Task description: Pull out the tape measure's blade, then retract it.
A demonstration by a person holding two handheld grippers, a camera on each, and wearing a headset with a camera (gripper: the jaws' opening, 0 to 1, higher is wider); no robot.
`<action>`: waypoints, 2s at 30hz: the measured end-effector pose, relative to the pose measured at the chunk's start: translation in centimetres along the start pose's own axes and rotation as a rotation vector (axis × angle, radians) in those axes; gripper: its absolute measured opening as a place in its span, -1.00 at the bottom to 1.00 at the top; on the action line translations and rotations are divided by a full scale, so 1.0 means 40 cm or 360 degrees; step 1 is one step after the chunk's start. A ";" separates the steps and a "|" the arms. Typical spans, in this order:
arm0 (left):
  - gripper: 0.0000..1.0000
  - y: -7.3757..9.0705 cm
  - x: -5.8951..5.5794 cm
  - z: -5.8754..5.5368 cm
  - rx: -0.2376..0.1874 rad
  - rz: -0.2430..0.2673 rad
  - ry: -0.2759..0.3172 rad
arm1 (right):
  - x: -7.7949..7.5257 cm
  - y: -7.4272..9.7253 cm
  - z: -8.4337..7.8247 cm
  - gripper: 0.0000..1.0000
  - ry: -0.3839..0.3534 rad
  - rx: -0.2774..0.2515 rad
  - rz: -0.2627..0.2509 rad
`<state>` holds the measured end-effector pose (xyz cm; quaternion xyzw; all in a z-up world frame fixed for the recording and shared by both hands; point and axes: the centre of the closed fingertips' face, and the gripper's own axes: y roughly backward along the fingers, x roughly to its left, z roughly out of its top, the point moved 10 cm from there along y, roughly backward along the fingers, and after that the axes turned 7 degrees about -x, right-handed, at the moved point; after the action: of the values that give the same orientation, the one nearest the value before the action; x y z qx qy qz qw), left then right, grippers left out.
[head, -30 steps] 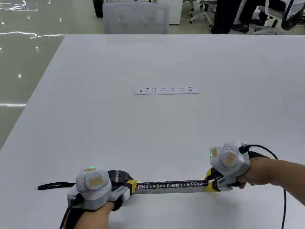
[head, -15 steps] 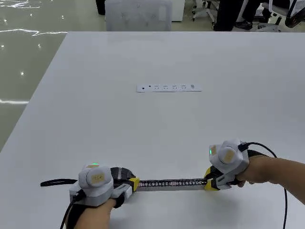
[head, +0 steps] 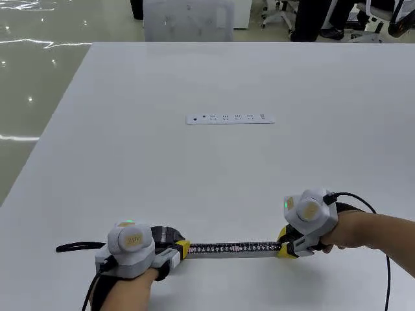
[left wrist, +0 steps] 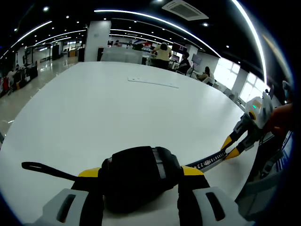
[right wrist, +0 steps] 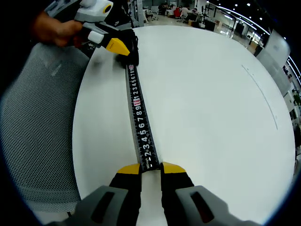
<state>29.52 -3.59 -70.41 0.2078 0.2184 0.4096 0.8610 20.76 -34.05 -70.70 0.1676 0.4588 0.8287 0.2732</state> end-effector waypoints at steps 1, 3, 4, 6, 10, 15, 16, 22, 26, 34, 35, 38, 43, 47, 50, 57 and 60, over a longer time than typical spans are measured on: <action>0.20 0.000 0.000 0.000 0.0002 -0.0003 -0.0005 | 0.000 0.000 0.001 -0.73 -0.0004 -0.0004 0.0000; 0.20 0.001 0.000 0.000 0.0002 -0.0003 -0.0009 | 0.001 -0.002 0.001 -0.73 0.0016 -0.0006 0.0012; 0.20 0.000 0.000 0.000 0.0004 -0.0004 -0.0013 | 0.000 -0.003 0.000 -0.73 0.0014 -0.0009 0.0009; 0.19 0.000 0.000 0.001 0.0007 -0.0007 -0.0009 | -0.001 -0.003 -0.002 -0.73 0.0004 -0.0019 0.0014; 0.19 -0.001 0.002 0.002 0.0010 -0.0014 -0.0002 | -0.001 -0.005 0.001 -0.72 -0.0014 -0.0041 0.0021; 0.19 0.000 0.002 0.002 0.0012 -0.0017 -0.0007 | 0.001 -0.010 0.008 -0.73 -0.0033 -0.0044 0.0025; 0.19 0.000 0.002 0.003 0.0012 -0.0017 -0.0007 | 0.002 -0.011 0.011 -0.72 -0.0030 -0.0049 0.0023; 0.18 0.000 0.004 0.004 0.0015 -0.0021 0.0008 | 0.007 -0.018 0.024 -0.73 -0.0037 -0.0098 0.0030; 0.18 0.000 0.005 0.004 0.0018 -0.0024 0.0008 | 0.008 -0.030 0.035 -0.73 -0.0028 -0.0110 0.0032; 0.18 0.000 0.005 0.004 0.0020 -0.0026 0.0009 | 0.012 -0.032 0.044 -0.73 -0.0042 -0.0116 0.0037; 0.18 0.000 0.005 0.003 0.0021 -0.0026 0.0007 | 0.012 -0.033 0.044 -0.73 -0.0042 -0.0116 0.0035; 0.18 0.001 0.005 0.004 0.0021 -0.0027 0.0009 | 0.013 -0.034 0.046 -0.73 -0.0044 -0.0119 0.0032; 0.18 0.000 0.005 0.004 0.0022 -0.0027 0.0009 | 0.016 -0.042 0.059 -0.73 -0.0036 -0.0143 0.0025; 0.18 -0.001 0.006 0.005 0.0023 -0.0029 0.0009 | 0.018 -0.047 0.065 -0.73 -0.0033 -0.0151 0.0026; 0.18 -0.001 0.006 0.004 0.0024 -0.0031 0.0010 | 0.018 -0.049 0.067 -0.73 -0.0046 -0.0162 0.0017; 0.19 0.000 0.005 0.004 0.0024 -0.0027 0.0014 | 0.023 -0.060 0.083 -0.73 -0.0042 -0.0184 0.0023; 0.19 0.000 0.006 0.004 0.0024 -0.0028 0.0012 | 0.023 -0.064 0.088 -0.73 -0.0048 -0.0186 0.0024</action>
<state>29.74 -3.45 -70.32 0.2108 0.2263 0.4012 0.8622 22.65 -30.06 -71.01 0.1675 0.4042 0.8535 0.2831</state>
